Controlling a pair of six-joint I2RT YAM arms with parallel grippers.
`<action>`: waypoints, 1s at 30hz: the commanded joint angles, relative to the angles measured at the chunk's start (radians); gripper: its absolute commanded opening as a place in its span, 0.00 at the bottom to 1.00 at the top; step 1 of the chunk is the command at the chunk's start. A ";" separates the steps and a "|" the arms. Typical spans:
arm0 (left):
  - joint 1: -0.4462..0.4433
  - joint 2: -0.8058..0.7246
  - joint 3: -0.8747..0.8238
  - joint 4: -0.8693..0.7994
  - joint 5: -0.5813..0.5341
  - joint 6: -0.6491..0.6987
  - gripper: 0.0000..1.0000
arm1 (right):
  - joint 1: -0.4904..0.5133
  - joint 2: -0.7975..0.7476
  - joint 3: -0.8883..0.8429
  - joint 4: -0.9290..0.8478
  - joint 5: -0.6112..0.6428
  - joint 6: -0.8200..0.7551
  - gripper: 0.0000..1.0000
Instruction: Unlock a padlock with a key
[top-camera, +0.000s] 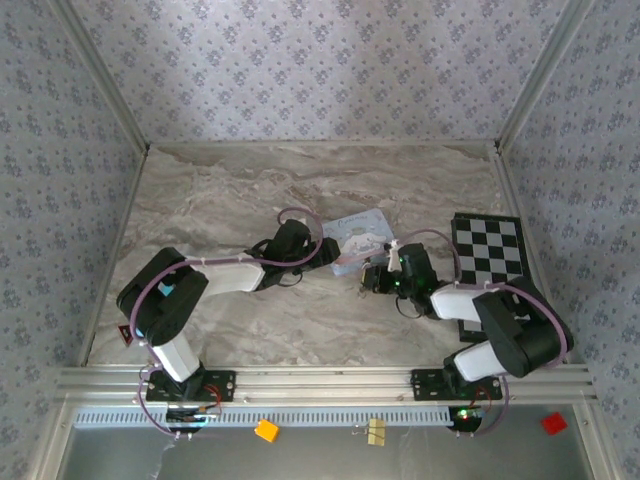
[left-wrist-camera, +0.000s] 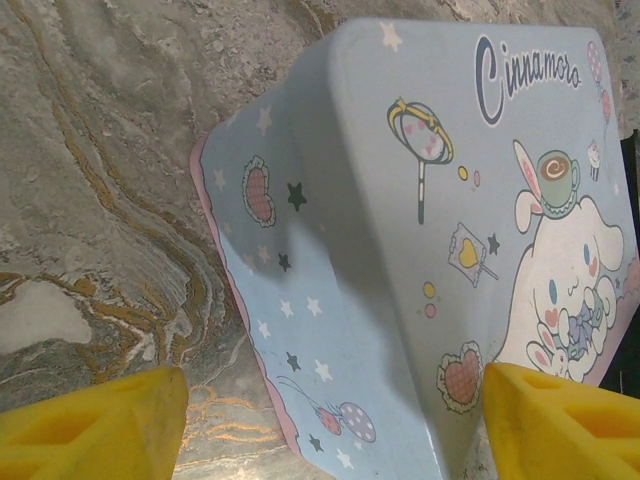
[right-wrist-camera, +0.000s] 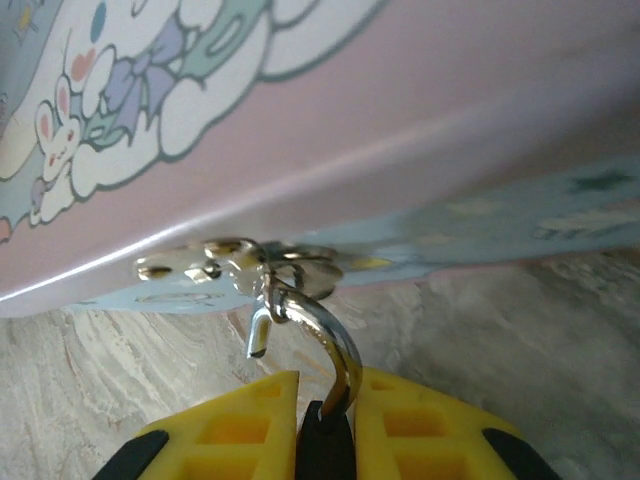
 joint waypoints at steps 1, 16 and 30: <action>-0.006 0.011 -0.032 -0.109 -0.032 -0.001 0.75 | -0.021 -0.054 -0.019 -0.076 -0.018 0.059 0.11; -0.037 0.025 -0.028 -0.086 -0.030 -0.028 0.75 | -0.056 -0.079 -0.082 0.135 0.011 0.305 0.04; -0.057 0.043 -0.018 -0.084 -0.049 -0.045 0.75 | -0.086 -0.156 -0.132 0.207 0.073 0.481 0.03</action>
